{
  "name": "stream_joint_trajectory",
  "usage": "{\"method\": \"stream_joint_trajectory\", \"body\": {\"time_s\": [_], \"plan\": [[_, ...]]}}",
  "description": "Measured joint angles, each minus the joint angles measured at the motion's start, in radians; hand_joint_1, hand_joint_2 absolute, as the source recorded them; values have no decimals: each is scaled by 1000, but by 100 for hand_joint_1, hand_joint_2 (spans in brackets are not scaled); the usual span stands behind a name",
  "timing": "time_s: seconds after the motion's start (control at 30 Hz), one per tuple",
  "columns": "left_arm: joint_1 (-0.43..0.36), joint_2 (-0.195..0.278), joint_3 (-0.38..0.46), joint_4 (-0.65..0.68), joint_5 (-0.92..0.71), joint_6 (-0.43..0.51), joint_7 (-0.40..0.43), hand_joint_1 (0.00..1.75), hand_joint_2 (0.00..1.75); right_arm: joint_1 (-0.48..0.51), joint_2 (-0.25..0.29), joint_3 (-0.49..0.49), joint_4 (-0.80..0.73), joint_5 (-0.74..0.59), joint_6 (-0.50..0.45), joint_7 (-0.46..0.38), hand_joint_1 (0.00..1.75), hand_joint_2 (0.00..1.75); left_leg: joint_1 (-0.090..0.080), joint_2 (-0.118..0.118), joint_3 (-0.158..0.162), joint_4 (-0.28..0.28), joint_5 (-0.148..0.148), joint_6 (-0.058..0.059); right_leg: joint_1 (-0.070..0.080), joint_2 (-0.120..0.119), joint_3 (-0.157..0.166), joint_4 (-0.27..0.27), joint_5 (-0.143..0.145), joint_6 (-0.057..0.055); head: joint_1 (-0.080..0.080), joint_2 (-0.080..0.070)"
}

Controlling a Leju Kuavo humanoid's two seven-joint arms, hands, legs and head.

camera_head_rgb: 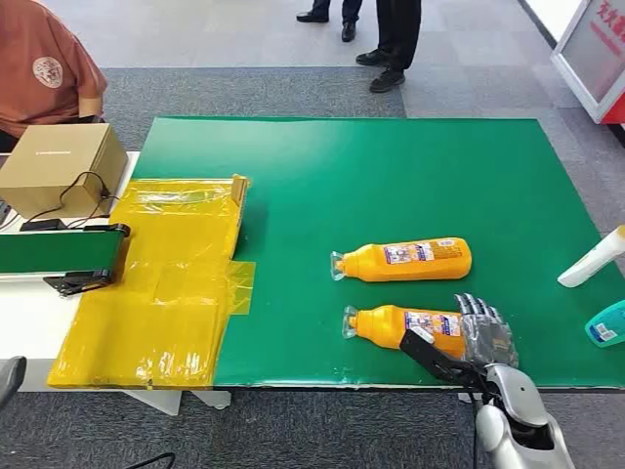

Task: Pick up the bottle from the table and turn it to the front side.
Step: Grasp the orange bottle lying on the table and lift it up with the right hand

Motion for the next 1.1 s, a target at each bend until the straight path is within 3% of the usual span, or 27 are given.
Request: {"method": "stream_joint_trajectory", "body": {"time_s": [0.8, 0.9, 1.03, 1.1], "plan": [[11, 1, -3, -22, 12, 1, -2, 0, 175, -34, 0, -4, 38, -11, -8, -49, 175, 175, 0, 0, 2, 0, 1, 0, 0, 0, 2, 0, 1, 0, 0, 0], [11, 3, -3, -22, 17, 1, -3, 0, 175, -34, 0, -6, 37, -136, 15, -127, 175, 175, 0, 0, 3, 0, 1, 0, 0, 1, 2, 0, 1, 0, 0, 0], [3, 30, -6, -17, 45, 4, -24, 0, 175, -11, -13, -2, 2, -523, 149, -299, 175, 175, 0, 1, 3, 0, 1, 0, 0, 1, 2, 0, 1, 0, 0, 0], [-6, 48, -11, -8, 60, 13, -35, 0, 175, 8, -31, 17, -25, -669, 184, -329, 175, 175, 0, 0, 2, 0, 1, 0, 0, 0, 2, 0, 1, 0, 0, 0]]}}
